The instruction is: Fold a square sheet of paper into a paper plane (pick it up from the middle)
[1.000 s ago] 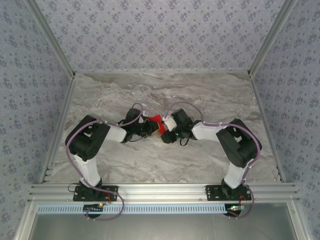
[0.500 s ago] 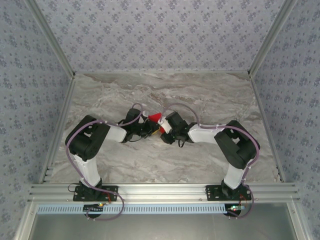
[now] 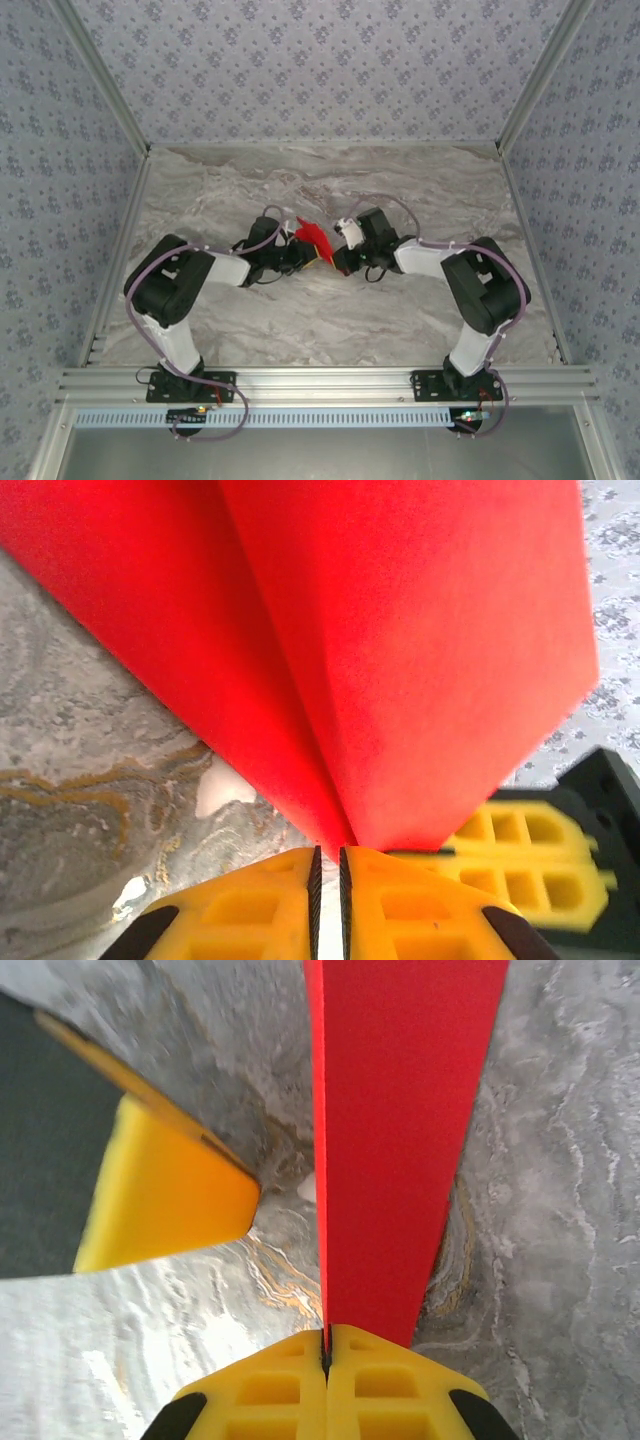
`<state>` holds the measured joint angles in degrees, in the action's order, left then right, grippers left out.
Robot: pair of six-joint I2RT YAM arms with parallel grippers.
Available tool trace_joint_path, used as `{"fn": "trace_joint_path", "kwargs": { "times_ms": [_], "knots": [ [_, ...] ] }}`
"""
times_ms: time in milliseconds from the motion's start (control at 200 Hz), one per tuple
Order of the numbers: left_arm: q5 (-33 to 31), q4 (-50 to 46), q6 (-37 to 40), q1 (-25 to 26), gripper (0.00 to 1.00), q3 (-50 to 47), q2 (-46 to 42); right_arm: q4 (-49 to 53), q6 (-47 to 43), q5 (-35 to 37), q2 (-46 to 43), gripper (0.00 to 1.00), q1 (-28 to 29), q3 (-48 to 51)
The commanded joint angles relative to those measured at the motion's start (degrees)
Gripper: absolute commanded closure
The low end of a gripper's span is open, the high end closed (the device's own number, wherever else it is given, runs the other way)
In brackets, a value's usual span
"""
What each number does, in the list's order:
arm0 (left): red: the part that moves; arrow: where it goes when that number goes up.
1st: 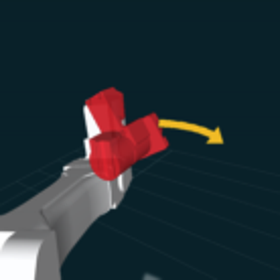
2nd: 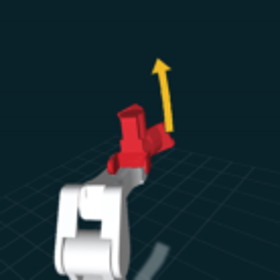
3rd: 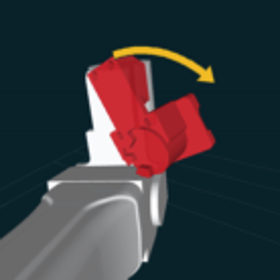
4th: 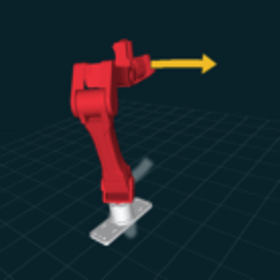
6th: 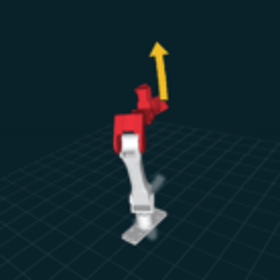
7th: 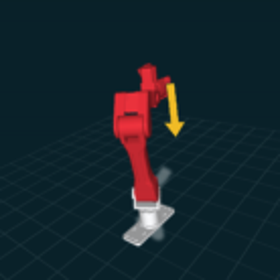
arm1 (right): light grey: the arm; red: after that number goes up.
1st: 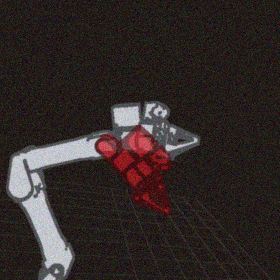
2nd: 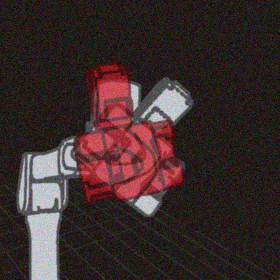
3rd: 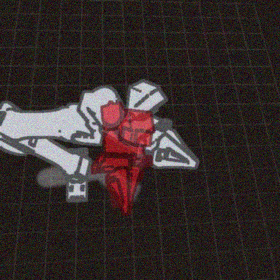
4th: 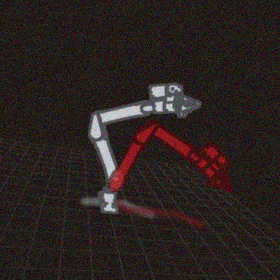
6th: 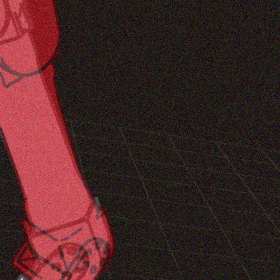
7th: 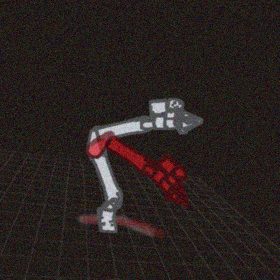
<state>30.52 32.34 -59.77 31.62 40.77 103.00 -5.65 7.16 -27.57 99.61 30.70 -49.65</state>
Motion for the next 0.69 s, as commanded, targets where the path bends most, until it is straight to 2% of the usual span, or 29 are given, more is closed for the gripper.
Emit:
{"fn": "trace_joint_path", "kwargs": {
  "times_ms": [0, 255, 690],
  "knots": [
    [1.7, 5.5, 1.4, 0.0, 0.85, -1.8, -2.2, -3.3, 8.0, -14.1, 0.3, 1.00, -1.3, 0.5],
    [1.9, 13.0, 0.3, 0.6, 0.85, -4.8, -2.5, -8.1, 15.5, -22.5, 4.1, 1.00, -2.9, 0.9],
    [-2.3, 14.0, 1.4, 1.0, 0.85, -11.2, -8.5, -5.0, 15.6, -23.7, 8.2, 1.00, -2.3, -1.1]
  ]
}}
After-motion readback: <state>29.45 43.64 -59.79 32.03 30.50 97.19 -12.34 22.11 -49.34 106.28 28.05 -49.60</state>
